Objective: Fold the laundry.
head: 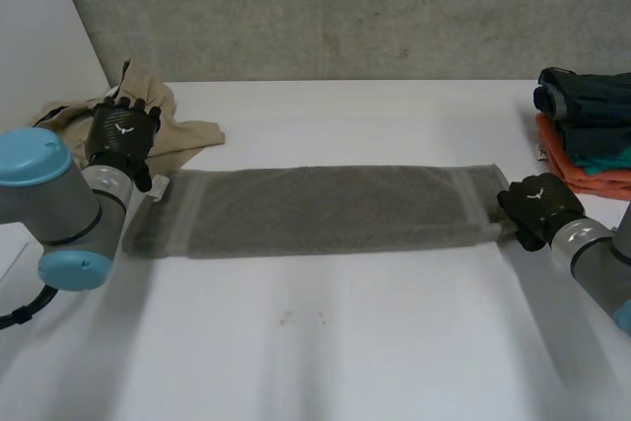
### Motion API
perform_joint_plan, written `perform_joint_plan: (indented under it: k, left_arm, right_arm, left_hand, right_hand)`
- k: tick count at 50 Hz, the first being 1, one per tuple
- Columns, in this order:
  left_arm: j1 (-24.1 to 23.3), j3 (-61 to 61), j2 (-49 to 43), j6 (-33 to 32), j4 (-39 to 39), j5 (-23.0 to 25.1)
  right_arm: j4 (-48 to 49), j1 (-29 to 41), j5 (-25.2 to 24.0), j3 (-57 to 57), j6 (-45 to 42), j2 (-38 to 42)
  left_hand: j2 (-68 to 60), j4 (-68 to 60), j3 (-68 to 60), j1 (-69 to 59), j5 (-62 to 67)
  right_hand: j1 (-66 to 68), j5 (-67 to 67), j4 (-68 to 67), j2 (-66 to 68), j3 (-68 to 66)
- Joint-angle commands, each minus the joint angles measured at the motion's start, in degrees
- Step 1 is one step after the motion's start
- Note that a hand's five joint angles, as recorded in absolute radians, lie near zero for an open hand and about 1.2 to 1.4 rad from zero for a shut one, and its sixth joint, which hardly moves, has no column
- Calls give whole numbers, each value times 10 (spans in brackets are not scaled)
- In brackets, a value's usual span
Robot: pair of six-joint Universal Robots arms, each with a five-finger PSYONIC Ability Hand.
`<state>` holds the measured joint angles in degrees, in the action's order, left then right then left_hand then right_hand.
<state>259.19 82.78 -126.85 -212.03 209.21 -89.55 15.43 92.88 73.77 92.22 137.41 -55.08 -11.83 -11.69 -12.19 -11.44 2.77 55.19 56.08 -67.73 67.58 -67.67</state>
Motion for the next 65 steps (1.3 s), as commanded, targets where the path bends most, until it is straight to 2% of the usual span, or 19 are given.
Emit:
perform_joint_plan:
  k: [1, 11, 17, 22, 27, 30, 32, 33, 40, 48, 51, 53, 54, 57, 58, 60, 61, 64, 65]
  left_arm:
    - [0, 34, 44, 0, 1, 0]
    - [3, 66, 96, 0, 1, 1]
    - [5, 100, 129, 2, -2, 0]
    - [6, 121, 151, 21, -6, 0]
    - [6, 133, 173, 62, -7, 0]
    - [6, 136, 189, 86, -7, 0]
    - [5, 141, 200, 101, -7, 1]
    - [5, 143, 202, 103, -7, 1]
    - [3, 158, 216, 108, -7, 2]
    - [-3, 166, 217, 108, -7, 1]
    - [-12, 166, 215, 108, -7, 1]
    - [-21, 166, 210, 108, -7, 2]
    - [-25, 166, 209, 108, -7, 3]
    - [-40, 165, 209, 108, -7, 3]
    - [-45, 164, 209, 108, -6, 3]
    - [-51, 161, 207, 108, -6, 3]
    - [-55, 159, 206, 108, -6, 3]
    - [-70, 151, 202, 108, -3, 3]
    - [-76, 148, 202, 108, -3, 2]
  right_arm:
    - [2, -37, 3, 14, 1, -35]
    - [3, -114, -6, 31, -13, -76]
    - [3, -169, -5, 20, -97, -80]
    - [10, -156, -15, 6, -143, -85]
    - [49, -33, -61, -10, -120, -107]
    - [73, 33, -68, -20, -114, -109]
    - [100, 129, -71, -45, -116, -106]
    - [105, 153, -71, -54, -115, -101]
    - [144, 329, -83, -145, -116, 5]
    - [154, 435, -156, -221, -113, 133]
    - [149, 448, -155, -229, -116, 153]
    - [146, 454, -140, -228, -114, 158]
    - [145, 454, -114, -224, -114, 152]
    - [138, 451, -53, -216, -108, 133]
    - [133, 451, -17, -203, -96, 107]
    - [129, 446, 11, -185, -73, 82]
    - [129, 434, 29, -162, -34, 55]
    - [128, 406, 40, -127, 50, 16]
    - [125, 390, 40, -105, 112, -18]
  left_hand:
    - [18, 16, 21, 14, -27]
    - [18, 16, 21, 14, -27]
    - [18, 16, 21, 14, -27]
    - [18, 17, 22, 14, -28]
    - [18, 17, 22, 14, -28]
    - [18, 16, 21, 14, -27]
    - [18, 16, 21, 14, -27]
    - [18, 16, 21, 14, -27]
    - [18, 16, 21, 14, -27]
    - [18, 16, 21, 14, -27]
    - [18, 16, 21, 14, -27]
    - [18, 16, 21, 14, -27]
    - [18, 16, 21, 14, -27]
    - [18, 17, 22, 14, -28]
    - [18, 17, 22, 14, -28]
    - [18, 17, 22, 14, -28]
    - [18, 17, 22, 14, -28]
    - [18, 17, 22, 14, -28]
    - [18, 16, 21, 14, -27]
  right_hand:
    - [248, 139, -123, 124, -123]
    - [248, 139, -123, 124, -123]
    - [248, 139, -123, 124, -123]
    - [248, 139, -123, 124, -123]
    - [248, 139, -123, 124, -123]
    - [248, 139, -123, 124, -123]
    - [248, 139, -123, 124, -123]
    - [248, 139, -123, 124, -123]
    - [248, 139, -123, 124, -123]
    - [248, 139, -123, 124, -123]
    - [248, 139, -123, 124, -123]
    - [-79, -188, 205, -203, 204]
    - [-427, -536, 553, -551, 552]
    - [-452, -561, 577, -576, 577]
    - [-452, -561, 577, -576, 577]
    - [-452, -561, 577, -576, 577]
    - [-452, -561, 577, -576, 577]
    - [-452, -561, 577, -576, 577]
    - [-452, -561, 577, -576, 577]
